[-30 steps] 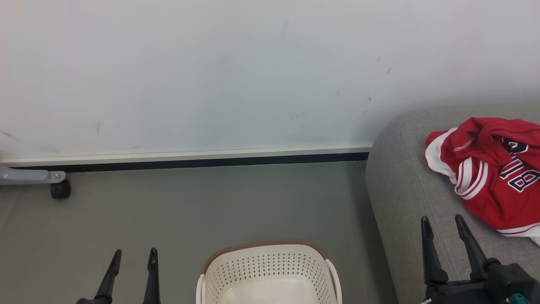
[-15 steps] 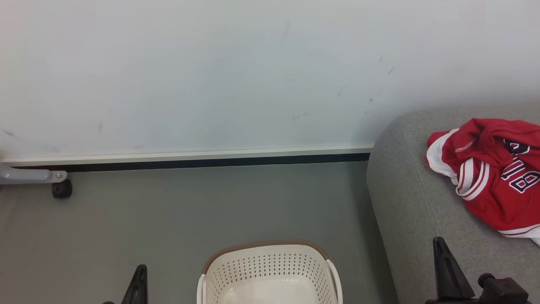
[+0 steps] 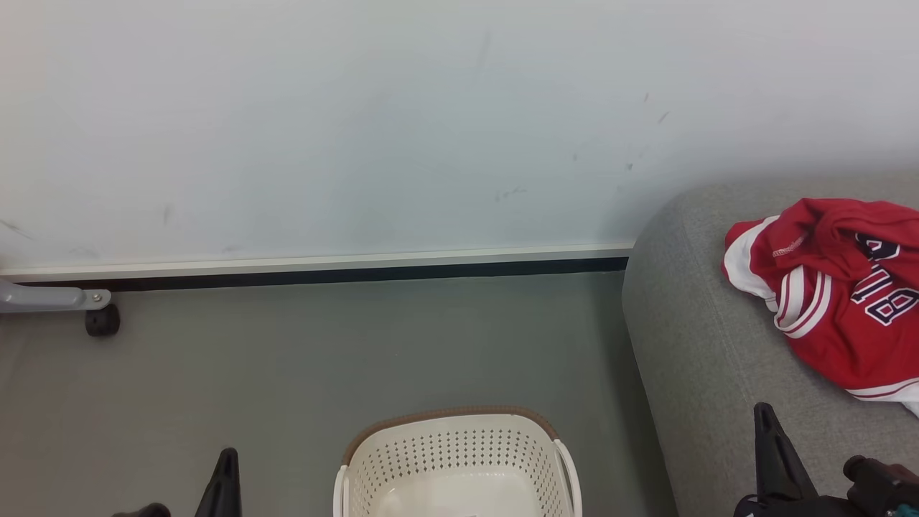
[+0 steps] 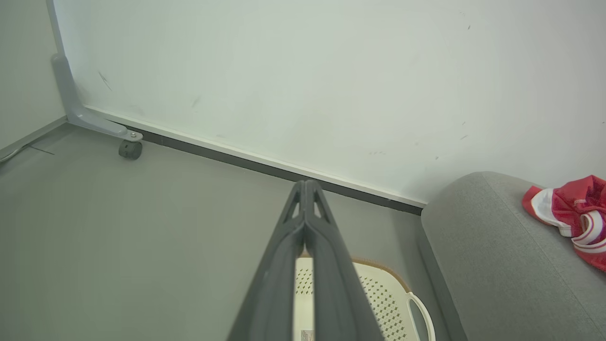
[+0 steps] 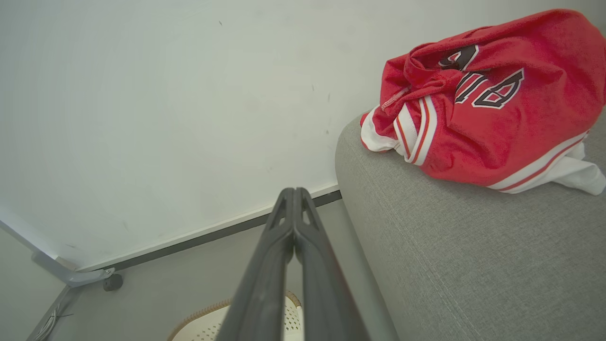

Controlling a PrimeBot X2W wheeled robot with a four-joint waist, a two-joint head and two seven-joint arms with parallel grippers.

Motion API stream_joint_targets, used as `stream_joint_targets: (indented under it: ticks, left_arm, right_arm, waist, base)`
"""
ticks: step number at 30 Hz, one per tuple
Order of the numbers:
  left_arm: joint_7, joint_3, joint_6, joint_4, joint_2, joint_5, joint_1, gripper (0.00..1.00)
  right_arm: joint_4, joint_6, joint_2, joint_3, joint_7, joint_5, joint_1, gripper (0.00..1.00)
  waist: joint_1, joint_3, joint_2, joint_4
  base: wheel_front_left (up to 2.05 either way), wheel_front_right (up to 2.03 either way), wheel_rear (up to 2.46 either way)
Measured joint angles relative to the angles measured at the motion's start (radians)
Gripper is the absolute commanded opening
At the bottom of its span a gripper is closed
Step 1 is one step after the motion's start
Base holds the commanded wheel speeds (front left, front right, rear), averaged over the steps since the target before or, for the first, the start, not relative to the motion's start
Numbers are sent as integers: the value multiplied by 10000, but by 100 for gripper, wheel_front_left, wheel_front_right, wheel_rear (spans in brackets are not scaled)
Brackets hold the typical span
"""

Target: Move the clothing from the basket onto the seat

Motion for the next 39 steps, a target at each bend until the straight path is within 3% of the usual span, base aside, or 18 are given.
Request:
stream_joint_targets:
  ticks: [39]
  left_arm:
    - [1432,1221,-970,727,-621,-4939,-906,0]
  right_arm:
    - [880,959,564,-1442,1473,5241,-633,0]
  waist:
    - [0,132,1,-111]
  base:
    - [0,0,0]
